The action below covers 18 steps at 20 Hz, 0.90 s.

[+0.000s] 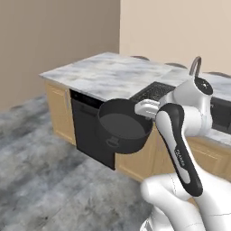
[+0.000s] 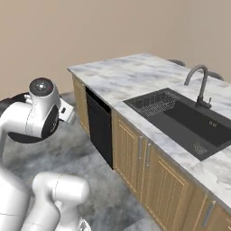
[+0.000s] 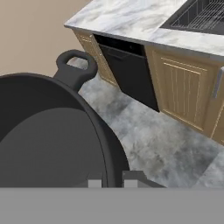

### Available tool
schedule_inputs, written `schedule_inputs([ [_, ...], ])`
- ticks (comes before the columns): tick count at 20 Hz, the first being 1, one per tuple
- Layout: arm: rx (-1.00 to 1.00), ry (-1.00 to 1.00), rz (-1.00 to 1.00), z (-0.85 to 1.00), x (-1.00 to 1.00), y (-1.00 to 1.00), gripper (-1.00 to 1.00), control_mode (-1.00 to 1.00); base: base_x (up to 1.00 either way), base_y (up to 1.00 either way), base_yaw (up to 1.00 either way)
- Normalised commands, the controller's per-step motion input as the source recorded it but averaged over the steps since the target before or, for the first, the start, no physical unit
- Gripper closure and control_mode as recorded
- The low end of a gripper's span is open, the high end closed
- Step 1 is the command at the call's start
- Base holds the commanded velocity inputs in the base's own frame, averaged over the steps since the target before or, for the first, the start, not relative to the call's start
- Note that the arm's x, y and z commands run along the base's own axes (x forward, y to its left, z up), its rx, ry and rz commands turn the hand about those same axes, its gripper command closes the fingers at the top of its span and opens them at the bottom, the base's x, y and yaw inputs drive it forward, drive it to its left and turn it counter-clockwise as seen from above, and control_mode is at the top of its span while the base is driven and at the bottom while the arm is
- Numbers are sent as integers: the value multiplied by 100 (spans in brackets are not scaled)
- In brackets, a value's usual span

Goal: Move the pot and pan from the stove into the sink.

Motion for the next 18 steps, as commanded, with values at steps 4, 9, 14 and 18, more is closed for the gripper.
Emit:
schedule_inputs([
  [4,0,0,0,0,0,0,100,100,15,-24,-40],
  [9,0,0,0,0,0,0,100,100,16,-25,-40],
  [14,0,0,0,0,0,0,100,100,16,-25,-40],
  [18,0,0,0,0,0,0,100,100,17,-25,-40],
])
